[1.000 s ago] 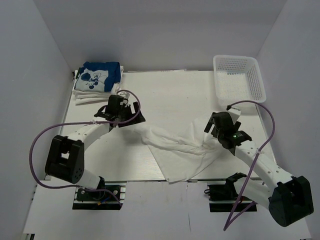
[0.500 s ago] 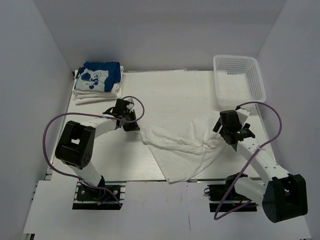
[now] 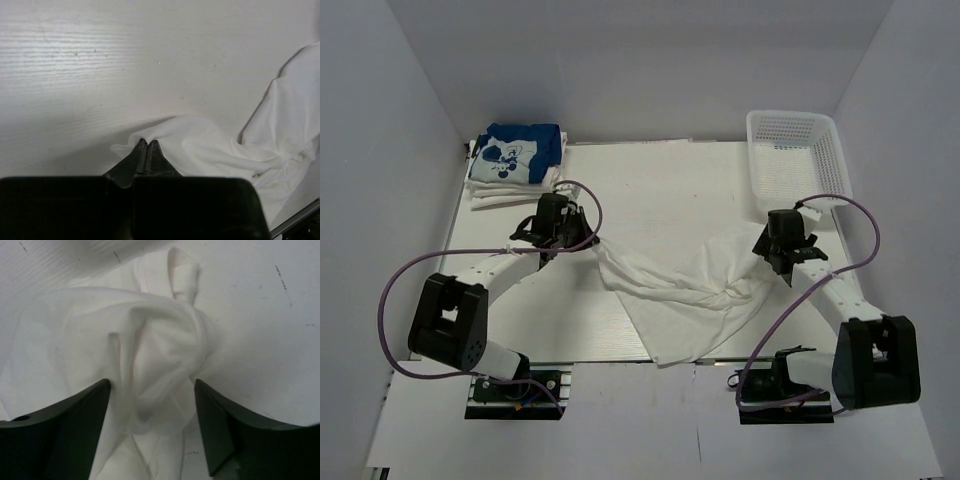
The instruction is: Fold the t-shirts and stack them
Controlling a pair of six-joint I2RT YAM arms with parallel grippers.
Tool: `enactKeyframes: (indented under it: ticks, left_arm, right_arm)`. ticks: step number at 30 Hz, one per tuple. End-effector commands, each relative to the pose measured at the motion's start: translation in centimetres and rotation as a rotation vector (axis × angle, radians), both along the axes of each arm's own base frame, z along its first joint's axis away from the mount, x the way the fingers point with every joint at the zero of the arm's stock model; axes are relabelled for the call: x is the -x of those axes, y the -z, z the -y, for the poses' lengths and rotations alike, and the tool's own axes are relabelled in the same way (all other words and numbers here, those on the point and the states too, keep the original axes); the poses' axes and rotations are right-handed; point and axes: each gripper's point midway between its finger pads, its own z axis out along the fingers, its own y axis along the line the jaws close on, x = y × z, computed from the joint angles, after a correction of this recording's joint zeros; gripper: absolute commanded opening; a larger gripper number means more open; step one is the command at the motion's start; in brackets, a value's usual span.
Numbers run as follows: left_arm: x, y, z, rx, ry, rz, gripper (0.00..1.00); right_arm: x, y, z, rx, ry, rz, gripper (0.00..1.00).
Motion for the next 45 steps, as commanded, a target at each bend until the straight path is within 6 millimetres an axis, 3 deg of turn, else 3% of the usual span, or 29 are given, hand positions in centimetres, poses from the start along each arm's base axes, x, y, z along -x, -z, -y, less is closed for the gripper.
enactKeyframes:
  ticks: [1, 2, 3, 5, 6, 7, 9, 12, 15, 16, 18, 19, 20, 21, 22, 23, 24, 26, 27, 28, 30, 32, 36, 39, 41, 42, 43, 44, 45]
  left_arm:
    - [-0.7, -2.7, 0.3, 0.041, 0.010, 0.104, 0.00]
    - [-0.7, -3.1, 0.3, 0.043, 0.010, 0.112, 0.00]
    - [-0.7, -3.5, 0.3, 0.047, 0.010, 0.124, 0.00]
    - [-0.7, -4.0, -0.1, 0.049, 0.000, 0.131, 0.00]
    - [-0.7, -4.8, -0.1, 0.057, -0.001, 0.153, 0.00]
    - [-0.8, -5.3, -0.3, 0.055, -0.009, 0.168, 0.00]
    - [-1.1, -6.4, -0.5, 0.063, -0.031, 0.204, 0.00]
    - [-1.4, -9.3, -0.4, 0.100, -0.036, 0.284, 0.00]
    - [-1.9, -13.9, -0.8, 0.122, -0.065, 0.396, 0.00]
    - [-2.0, -15.2, -1.1, 0.127, -0.078, 0.427, 0.00]
    - [-1.9, -18.2, -1.8, 0.129, -0.111, 0.506, 0.00]
    - [-1.3, -20.9, -2.6, 0.143, -0.141, 0.575, 0.00]
    - [-0.9, -22.0, -3.0, 0.139, -0.148, 0.611, 0.00]
    - [-0.4, -23.5, -3.3, 0.150, -0.158, 0.647, 0.00]
    - [0.7, -26.4, -4.0, 0.167, -0.169, 0.721, 0.00]
    - [1.1, -27.3, -4.7, 0.156, -0.196, 0.754, 0.00]
    - [1.8, -28.7, -5.3, 0.162, -0.214, 0.782, 0.00]
    - [3.7, -32.2, -7.1, 0.160, -0.270, 0.881, 0.00]
    - [4.4, -33.0, -7.8, 0.161, -0.296, 0.899, 0.00]
    - [5.2, -34.5, -8.9, 0.144, -0.331, 0.940, 0.00]
    - [7.4, -36.7, -10.4, 0.146, -0.371, 0.994, 0.00]
    - [9.1, -38.3, -12.0, 0.138, -0.423, 1.041, 0.00]
    - [13.0, -41.3, -14.8, 0.156, -0.516, 1.135, 0.00]
    - [13.3, -40.9, -15.7, 0.142, -0.564, 1.115, 0.00]
    - [12.3, -39.4, -15.8, 0.110, -0.583, 1.074, 0.00]
    - [10.7, -38.2, -15.4, 0.101, -0.590, 1.028, 0.00]
    - [9.4, -36.4, -15.4, 0.068, -0.613, 0.970, 0.00]
    - [8.0, -33.9, -15.1, 0.041, -0.621, 0.897, 0.00]
    - [5.9, -31.2, -14.7, -0.008, -0.629, 0.815, 0.00]
  right_arm:
    - [-3.8, -1.7, -0.6, -0.039, -0.007, 0.104, 0.68]
    - [-4.4, -1.9, -1.0, -0.049, -0.022, 0.113, 0.61]
    - [-4.6, -1.0, -0.8, -0.048, -0.010, 0.086, 0.45]
    - [-5.1, -0.7, -0.8, -0.050, -0.007, 0.063, 0.29]
    - [-5.0, -0.7, -0.8, -0.048, -0.005, 0.056, 0.07]
    - [-4.9, -0.8, -0.7, -0.048, 0.002, 0.052, 0.00]
    - [-4.9, -1.4, -1.0, -0.060, -0.008, 0.074, 0.00]
    - [-5.4, -4.5, -1.9, -0.096, -0.063, 0.173, 0.00]
    - [-5.7, -9.8, -2.7, -0.098, -0.142, 0.308, 0.00]
    - [-5.3, -12.9, -2.6, -0.095, -0.150, 0.393, 0.00]
    - [-4.8, -15.2, -2.7, -0.087, -0.182, 0.437, 0.00]
    - [-4.0, -19.3, -2.7, -0.084, -0.195, 0.536, 0.00]
    - [-3.4, -20.3, -2.6, -0.071, -0.208, 0.545, 0.00]
    - [-2.5, -22.8, -2.6, -0.073, -0.219, 0.599, 0.00]
    - [-1.7, -25.4, -2.9, -0.078, -0.244, 0.657, 0.00]
    - [-0.5, -27.8, -2.7, -0.067, -0.253, 0.708, 0.00]
    - [0.0, -28.5, -2.5, -0.062, -0.250, 0.717, 0.00]
    - [2.5, -33.2, -2.5, -0.039, -0.290, 0.823, 0.00]
    - [3.2, -33.8, -2.5, -0.033, -0.301, 0.823, 0.00]
    - [4.5, -36.8, -2.5, -0.018, -0.321, 0.885, 0.00]
    - [6.2, -38.0, -2.6, 0.003, -0.354, 0.897, 0.00]
    - [8.4, -41.0, -2.6, 0.012, -0.376, 0.964, 0.00]
    - [11.2, -42.6, -2.9, -0.003, -0.405, 1.014, 0.00]
    - [10.5, -40.3, -3.7, -0.057, -0.425, 0.951, 0.00]
    - [9.7, -38.6, -4.3, -0.093, -0.439, 0.912, 0.00]
    - [8.1, -35.5, -4.4, -0.106, -0.429, 0.831, 0.00]
    - [7.5, -34.2, -4.7, -0.145, -0.416, 0.797, 0.00]
    - [5.9, -30.0, -4.8, -0.155, -0.401, 0.696, 0.00]
    - [5.1, -28.1, -4.6, -0.170, -0.365, 0.647, 0.00]
